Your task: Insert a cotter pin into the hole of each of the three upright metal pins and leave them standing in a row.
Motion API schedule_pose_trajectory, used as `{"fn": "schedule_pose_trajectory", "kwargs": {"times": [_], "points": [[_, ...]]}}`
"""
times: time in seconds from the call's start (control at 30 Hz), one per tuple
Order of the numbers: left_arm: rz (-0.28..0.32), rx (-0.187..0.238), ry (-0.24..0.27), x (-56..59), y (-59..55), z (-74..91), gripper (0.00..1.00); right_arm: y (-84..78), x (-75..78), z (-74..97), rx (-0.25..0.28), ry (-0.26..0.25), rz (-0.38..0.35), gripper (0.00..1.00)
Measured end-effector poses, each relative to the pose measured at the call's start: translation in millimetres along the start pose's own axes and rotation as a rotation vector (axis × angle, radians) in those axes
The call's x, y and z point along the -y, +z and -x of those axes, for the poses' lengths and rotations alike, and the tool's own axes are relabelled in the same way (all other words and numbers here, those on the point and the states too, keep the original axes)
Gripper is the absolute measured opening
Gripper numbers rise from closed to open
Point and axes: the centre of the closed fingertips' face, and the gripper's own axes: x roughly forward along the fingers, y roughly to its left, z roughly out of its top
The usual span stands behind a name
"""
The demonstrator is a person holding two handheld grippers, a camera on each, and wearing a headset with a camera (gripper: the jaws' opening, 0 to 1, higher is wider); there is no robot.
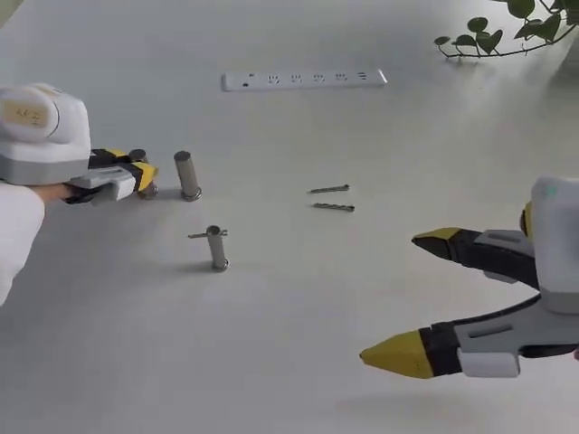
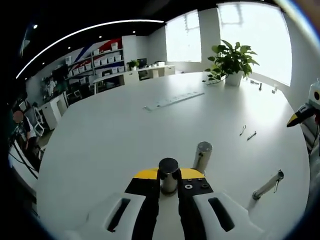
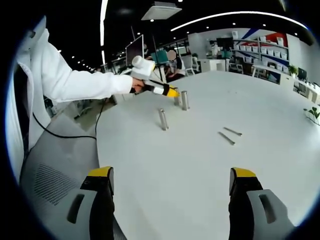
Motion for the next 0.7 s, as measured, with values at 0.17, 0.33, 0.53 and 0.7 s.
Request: {"fn": "schedule_pose_trajectory", "kwargs": {"times": [0.17, 0.33, 0.53, 0.7], "points": [[-0.049, 0.035, -0.037, 9.8, 16.1, 16.9, 0.11, 1.7, 1.6, 2.0, 0.006, -0.007, 0.000, 0.94], [-0.105, 0.073, -0.066, 25.6, 39.0, 40.3, 0.11, 5.1, 2.1, 5.5, 0.017, -0.024, 0.004, 0.93], [-0.174, 0.135, -0.130, 56.9, 75.2, 72.0, 0.11, 6.0, -0.8, 8.1, 0.035, -0.024, -0.012, 0.93], [-0.245, 0.189, -0.185, 88.3, 100.3, 91.1, 0.11, 4.6, -2.9, 10.1, 0.038, -0.025, -0.020, 0.93]]}}
